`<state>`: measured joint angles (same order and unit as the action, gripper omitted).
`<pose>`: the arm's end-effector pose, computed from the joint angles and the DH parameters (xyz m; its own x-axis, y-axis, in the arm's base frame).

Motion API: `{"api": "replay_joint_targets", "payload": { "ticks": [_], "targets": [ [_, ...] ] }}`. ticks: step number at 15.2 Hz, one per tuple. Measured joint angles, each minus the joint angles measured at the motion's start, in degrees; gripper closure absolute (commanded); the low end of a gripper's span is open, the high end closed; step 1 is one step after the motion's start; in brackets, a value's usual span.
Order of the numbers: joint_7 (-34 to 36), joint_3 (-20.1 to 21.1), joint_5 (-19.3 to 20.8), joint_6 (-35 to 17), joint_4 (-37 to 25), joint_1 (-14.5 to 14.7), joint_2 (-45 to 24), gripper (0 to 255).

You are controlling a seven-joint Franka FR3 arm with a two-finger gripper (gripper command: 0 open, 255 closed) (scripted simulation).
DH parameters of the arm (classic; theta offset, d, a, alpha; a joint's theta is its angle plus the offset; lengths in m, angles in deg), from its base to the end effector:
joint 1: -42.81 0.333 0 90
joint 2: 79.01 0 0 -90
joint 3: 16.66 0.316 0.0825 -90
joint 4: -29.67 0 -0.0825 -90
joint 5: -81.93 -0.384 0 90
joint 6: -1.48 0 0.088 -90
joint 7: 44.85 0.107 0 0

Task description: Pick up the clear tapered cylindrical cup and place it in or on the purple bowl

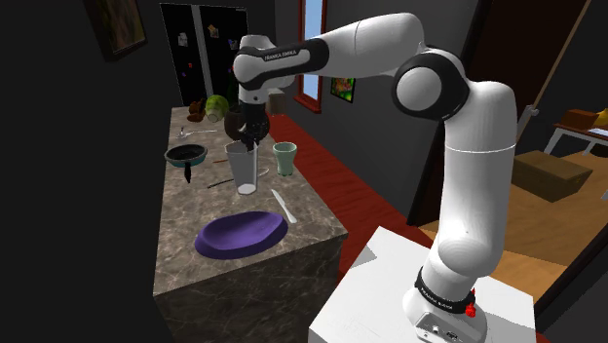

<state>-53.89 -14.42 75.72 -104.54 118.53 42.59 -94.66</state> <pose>0.6474 0.0287 0.4947 0.9863 0.1597 0.0425 0.1635 -0.9804 -0.1099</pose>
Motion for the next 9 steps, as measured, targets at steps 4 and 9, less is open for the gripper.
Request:
{"api": "replay_joint_targets", "payload": {
  "ticks": [4, 9],
  "targets": [
    [0.30, -0.02, 0.07, 3.20, -3.08, -0.04, 0.14, 255],
    [0.75, 0.01, 0.17, 6.88, -7.01, -0.01, -0.10, 255]
  ]
}}
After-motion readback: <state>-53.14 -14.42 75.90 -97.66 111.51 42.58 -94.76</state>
